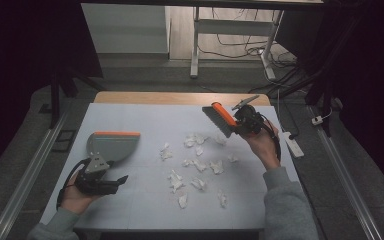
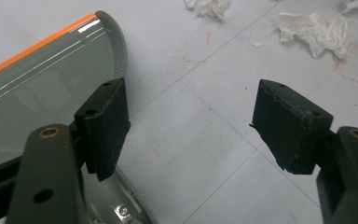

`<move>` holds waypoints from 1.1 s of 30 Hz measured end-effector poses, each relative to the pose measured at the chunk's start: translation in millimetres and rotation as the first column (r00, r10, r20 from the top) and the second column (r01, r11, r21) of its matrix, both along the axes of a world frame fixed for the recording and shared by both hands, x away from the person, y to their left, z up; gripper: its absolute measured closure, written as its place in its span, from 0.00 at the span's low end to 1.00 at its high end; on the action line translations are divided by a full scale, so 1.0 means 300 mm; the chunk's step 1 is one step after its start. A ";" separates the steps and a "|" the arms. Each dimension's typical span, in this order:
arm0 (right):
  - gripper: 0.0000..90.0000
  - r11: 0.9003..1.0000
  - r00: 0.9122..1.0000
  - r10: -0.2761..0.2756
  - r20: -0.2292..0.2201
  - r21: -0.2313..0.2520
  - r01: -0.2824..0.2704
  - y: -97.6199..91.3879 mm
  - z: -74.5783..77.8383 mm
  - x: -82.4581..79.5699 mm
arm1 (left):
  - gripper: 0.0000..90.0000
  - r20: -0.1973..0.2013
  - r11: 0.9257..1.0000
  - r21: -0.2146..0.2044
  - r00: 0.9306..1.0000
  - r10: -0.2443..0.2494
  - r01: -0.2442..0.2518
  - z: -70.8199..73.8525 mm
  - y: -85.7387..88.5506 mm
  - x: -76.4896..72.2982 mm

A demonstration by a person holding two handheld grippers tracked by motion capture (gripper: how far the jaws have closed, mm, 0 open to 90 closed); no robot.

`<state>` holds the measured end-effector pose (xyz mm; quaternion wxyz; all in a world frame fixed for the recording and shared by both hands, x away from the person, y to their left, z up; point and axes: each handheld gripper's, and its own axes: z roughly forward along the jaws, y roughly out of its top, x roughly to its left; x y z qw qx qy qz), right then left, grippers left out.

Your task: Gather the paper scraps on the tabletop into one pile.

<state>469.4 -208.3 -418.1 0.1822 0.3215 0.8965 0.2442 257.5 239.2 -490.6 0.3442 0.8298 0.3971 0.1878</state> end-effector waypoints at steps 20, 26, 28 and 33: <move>0.78 0.954 0.993 0.038 -0.111 -0.292 -0.069 0.147 -0.109 0.072 | 0.31 -0.015 0.999 -0.030 1.000 0.017 -0.017 -0.016 0.020 0.011; 0.78 0.958 0.965 0.158 -0.211 -0.202 -0.201 0.185 -0.091 -0.028 | 0.32 -0.014 0.999 -0.030 1.000 0.012 -0.012 -0.016 0.022 0.008; 0.78 0.953 0.956 0.184 -0.227 -0.195 -0.230 0.190 -0.085 -0.046 | 0.32 -0.014 0.999 -0.031 1.000 0.011 -0.011 -0.016 0.021 0.009; 0.77 0.966 0.979 0.180 -0.098 -0.169 -0.194 0.205 -0.013 -0.033 | 0.32 -0.014 1.000 -0.029 1.000 0.011 -0.011 -0.015 0.017 0.012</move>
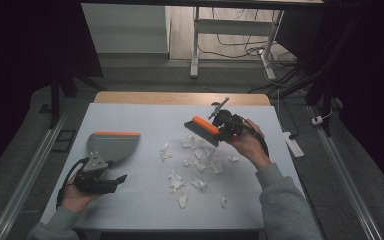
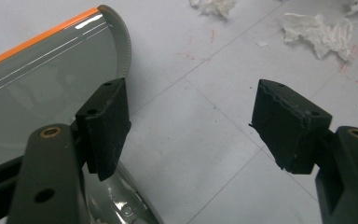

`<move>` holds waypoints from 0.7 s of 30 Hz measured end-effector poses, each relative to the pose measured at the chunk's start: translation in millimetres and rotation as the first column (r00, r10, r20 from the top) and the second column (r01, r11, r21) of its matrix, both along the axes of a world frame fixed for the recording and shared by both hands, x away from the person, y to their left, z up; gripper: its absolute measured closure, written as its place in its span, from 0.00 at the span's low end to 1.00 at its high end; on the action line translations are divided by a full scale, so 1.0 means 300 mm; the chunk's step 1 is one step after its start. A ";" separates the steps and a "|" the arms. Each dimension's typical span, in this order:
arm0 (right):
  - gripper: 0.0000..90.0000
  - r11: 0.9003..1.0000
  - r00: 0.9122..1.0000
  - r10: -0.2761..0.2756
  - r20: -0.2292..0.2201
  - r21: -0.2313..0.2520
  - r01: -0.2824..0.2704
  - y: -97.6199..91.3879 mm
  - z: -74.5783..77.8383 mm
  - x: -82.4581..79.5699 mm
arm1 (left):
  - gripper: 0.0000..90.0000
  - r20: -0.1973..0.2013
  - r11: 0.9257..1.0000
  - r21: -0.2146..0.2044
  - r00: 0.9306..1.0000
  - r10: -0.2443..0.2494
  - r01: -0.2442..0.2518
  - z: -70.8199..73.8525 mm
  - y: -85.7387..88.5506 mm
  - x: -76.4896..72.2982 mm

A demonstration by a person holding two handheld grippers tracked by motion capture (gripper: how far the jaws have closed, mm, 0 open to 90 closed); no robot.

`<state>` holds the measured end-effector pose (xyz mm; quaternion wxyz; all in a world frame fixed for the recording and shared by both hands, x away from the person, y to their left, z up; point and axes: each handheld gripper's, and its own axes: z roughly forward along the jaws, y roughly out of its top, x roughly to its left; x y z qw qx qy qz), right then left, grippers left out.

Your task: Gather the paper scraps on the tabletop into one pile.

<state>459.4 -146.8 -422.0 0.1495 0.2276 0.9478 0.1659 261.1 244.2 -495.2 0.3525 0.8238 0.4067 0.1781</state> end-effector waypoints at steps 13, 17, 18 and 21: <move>0.78 0.985 0.997 0.078 -0.014 -0.157 -0.079 0.140 -0.094 0.164 | 0.32 0.003 1.000 -0.004 1.000 0.006 -0.006 -0.003 0.008 -0.005; 0.78 0.965 0.990 0.144 -0.002 -0.221 -0.141 0.162 -0.097 0.113 | 0.32 0.000 1.000 -0.006 1.000 0.009 -0.009 -0.005 0.011 -0.005; 0.78 0.953 0.982 0.186 -0.015 -0.239 -0.184 0.165 -0.097 0.069 | 0.32 0.000 1.000 -0.005 1.000 0.009 -0.009 -0.005 0.011 -0.007; 0.78 0.950 0.971 0.233 -0.057 -0.202 -0.240 0.146 -0.092 0.001 | 0.32 0.000 1.000 -0.006 1.000 0.010 -0.010 -0.004 0.011 -0.008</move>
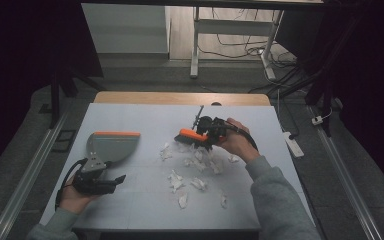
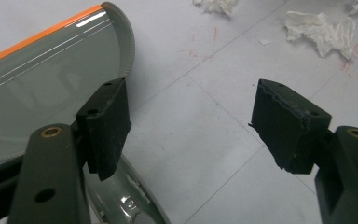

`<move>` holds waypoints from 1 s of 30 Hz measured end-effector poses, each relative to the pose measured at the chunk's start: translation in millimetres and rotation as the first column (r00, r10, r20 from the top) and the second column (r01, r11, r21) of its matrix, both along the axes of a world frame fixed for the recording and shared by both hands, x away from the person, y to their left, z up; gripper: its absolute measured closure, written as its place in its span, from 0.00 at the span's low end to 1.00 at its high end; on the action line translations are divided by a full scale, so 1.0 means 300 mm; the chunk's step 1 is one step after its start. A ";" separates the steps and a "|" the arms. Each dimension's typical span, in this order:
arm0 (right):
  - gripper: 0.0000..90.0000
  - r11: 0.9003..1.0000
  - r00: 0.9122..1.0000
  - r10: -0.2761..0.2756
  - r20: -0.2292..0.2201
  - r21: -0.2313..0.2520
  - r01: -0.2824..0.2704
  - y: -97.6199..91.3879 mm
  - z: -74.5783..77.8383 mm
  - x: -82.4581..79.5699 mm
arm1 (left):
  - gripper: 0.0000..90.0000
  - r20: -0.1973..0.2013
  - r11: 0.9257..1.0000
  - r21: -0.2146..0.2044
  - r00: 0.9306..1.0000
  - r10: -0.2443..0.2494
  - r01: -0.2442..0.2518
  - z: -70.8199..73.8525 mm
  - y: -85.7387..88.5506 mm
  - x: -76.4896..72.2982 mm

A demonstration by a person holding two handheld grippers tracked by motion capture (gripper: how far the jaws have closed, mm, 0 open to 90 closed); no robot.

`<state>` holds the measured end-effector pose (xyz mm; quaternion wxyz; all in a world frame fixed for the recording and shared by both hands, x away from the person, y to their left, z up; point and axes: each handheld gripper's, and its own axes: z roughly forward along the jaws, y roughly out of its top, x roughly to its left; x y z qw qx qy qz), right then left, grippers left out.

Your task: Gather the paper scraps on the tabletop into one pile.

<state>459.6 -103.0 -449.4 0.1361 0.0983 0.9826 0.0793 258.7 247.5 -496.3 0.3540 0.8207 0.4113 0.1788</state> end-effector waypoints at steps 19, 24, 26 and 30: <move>0.78 0.984 1.000 0.010 0.016 0.176 -0.013 0.101 0.123 -0.043 | 0.32 0.000 1.000 0.005 1.000 0.010 -0.010 -0.003 -0.001 0.004; 0.78 0.983 0.994 0.083 0.072 0.158 -0.093 0.225 0.118 -0.075 | 0.32 0.001 1.000 0.002 1.000 0.014 -0.014 -0.007 0.005 0.002; 0.78 0.986 0.991 0.091 0.097 0.129 -0.103 0.260 0.111 -0.066 | 0.32 0.000 1.000 0.000 1.000 0.014 -0.014 -0.008 0.005 0.002; 0.78 0.992 0.991 0.087 0.104 0.084 -0.096 0.300 0.061 -0.005 | 0.32 0.000 1.000 0.001 1.000 0.010 -0.010 -0.007 0.002 0.000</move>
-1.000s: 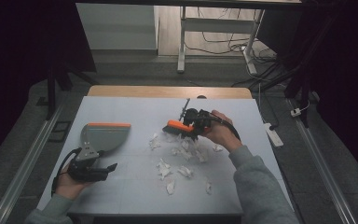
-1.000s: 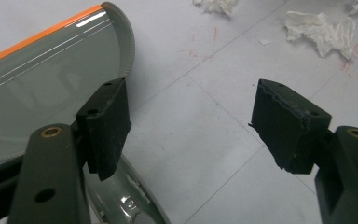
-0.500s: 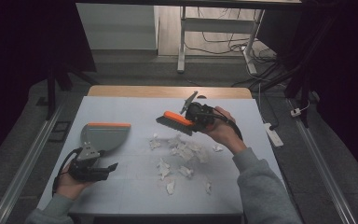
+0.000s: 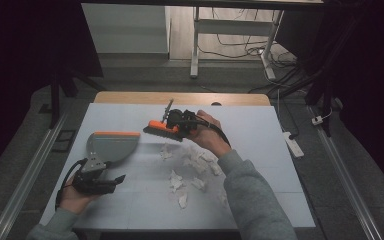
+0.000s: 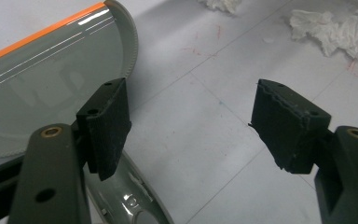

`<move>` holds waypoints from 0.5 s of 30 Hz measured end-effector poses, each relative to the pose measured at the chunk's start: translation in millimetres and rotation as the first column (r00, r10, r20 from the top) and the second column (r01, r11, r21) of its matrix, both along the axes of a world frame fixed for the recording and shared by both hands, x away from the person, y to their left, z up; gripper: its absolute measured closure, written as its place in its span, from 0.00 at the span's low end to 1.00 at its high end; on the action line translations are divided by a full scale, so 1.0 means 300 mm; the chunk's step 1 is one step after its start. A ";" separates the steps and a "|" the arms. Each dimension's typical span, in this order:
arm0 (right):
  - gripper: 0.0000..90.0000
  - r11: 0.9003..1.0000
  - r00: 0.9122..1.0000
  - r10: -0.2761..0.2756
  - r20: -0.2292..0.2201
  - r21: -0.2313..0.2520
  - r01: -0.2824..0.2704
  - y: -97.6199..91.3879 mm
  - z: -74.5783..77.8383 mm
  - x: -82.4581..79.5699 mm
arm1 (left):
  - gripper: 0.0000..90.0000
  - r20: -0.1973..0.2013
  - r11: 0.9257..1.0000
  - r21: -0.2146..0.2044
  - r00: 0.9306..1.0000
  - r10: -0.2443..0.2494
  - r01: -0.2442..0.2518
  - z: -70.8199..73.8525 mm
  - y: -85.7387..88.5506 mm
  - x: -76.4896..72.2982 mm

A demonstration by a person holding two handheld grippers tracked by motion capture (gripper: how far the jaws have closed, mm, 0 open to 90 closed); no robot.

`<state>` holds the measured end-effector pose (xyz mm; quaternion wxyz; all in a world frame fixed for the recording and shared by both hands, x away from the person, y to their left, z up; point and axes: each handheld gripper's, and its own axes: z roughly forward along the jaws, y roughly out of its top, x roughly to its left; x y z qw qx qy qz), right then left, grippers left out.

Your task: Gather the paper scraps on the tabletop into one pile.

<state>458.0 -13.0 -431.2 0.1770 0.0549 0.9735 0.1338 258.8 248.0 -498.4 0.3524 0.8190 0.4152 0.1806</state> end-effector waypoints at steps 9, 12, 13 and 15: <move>0.78 0.990 0.994 0.081 -0.079 -0.107 -0.089 0.001 -0.074 -0.028 | 0.32 -0.006 1.000 -0.001 1.000 0.006 -0.006 -0.007 0.013 0.005; 0.78 0.972 0.982 0.155 -0.108 -0.161 -0.171 -0.028 -0.072 -0.090 | 0.33 -0.006 1.000 -0.003 1.000 0.006 -0.006 -0.006 0.013 0.005; 0.78 0.969 0.980 0.172 -0.104 -0.163 -0.187 -0.041 -0.071 -0.108 | 0.32 -0.007 1.000 -0.002 1.000 0.006 -0.006 -0.007 0.009 0.005; 0.78 0.968 0.976 0.186 -0.112 -0.151 -0.202 -0.069 -0.065 -0.133 | 0.32 -0.008 1.000 0.003 1.000 0.001 -0.001 -0.008 0.003 0.005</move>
